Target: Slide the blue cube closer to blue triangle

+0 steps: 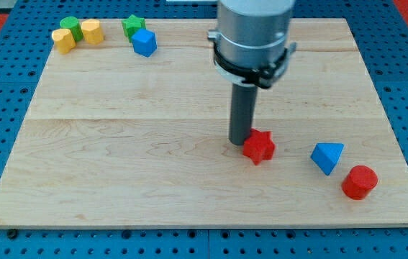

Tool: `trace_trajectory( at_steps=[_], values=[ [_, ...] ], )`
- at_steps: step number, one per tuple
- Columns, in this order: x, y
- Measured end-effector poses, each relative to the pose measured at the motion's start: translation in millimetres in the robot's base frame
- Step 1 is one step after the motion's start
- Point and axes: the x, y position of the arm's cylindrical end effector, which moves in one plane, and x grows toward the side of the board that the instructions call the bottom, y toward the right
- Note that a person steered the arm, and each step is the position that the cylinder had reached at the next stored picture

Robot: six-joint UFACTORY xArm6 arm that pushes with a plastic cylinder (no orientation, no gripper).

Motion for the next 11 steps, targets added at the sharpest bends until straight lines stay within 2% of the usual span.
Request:
trace_trajectory(
  at_steps=[2,3,4,5,6,7,9,10,11],
  values=[
    [48,55],
    [-35,-24],
    [-121,-59],
    [-197,-48],
    [-273,-90],
    [-293,-141],
    [-280,-205],
    [-242,-199],
    [-206,-145]
  ],
)
